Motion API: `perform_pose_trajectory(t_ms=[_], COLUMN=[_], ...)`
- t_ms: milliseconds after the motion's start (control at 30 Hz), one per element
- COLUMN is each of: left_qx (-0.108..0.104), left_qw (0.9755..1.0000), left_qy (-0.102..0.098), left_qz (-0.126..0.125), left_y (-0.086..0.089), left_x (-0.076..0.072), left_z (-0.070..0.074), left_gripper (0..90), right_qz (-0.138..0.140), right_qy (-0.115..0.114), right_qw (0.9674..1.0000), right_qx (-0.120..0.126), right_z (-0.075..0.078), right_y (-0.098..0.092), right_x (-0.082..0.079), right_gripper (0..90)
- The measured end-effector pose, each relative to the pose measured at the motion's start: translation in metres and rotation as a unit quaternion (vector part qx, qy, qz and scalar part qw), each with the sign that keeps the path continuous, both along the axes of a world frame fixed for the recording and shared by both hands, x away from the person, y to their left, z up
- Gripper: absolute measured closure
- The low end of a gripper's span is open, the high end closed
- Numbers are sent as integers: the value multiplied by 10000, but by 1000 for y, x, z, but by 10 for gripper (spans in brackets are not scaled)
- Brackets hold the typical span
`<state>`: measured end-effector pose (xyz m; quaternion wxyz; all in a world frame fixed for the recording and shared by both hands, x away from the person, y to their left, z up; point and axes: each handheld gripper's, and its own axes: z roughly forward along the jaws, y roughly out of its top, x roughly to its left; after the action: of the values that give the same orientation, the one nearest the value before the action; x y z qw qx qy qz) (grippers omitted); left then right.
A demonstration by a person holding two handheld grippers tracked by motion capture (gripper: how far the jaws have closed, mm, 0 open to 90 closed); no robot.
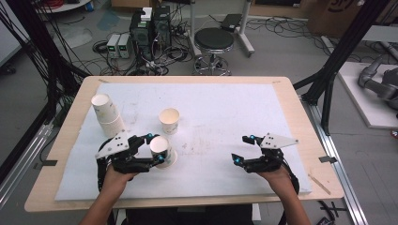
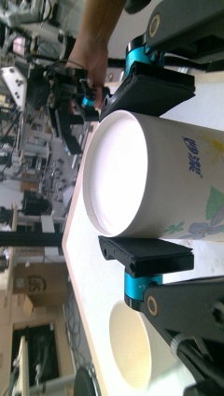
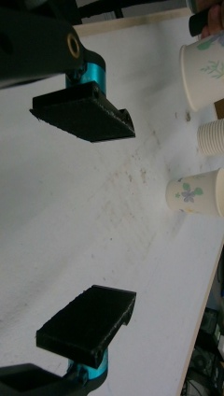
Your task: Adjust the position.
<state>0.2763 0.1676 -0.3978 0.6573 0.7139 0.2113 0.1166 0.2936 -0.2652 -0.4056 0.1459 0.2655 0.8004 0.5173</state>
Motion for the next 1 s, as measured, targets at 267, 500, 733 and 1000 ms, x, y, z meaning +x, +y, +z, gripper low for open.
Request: perform_pose_trajectory(t_ms=[267,500,733,1000], left_qx=[-36,-42,-99,-43], left_qw=[9995,9981,9966,9939], left_qy=[98,164,179,142], left_qz=[-309,-597,-793,-1090], left_y=[-19,-34,-47,-63], left_x=[2,5,6,5], left_z=[-4,-5,-5,-2], left_gripper=[356,356,356,358], right_qz=[332,727,1139,1508], right_qy=[-53,47,127,160], right_qw=[9994,9973,9933,9883], right_qx=[68,134,163,149], right_z=[3,3,4,0], right_y=[15,33,50,65], right_x=[-6,-7,-7,-11], right_gripper=[194,194,195,195])
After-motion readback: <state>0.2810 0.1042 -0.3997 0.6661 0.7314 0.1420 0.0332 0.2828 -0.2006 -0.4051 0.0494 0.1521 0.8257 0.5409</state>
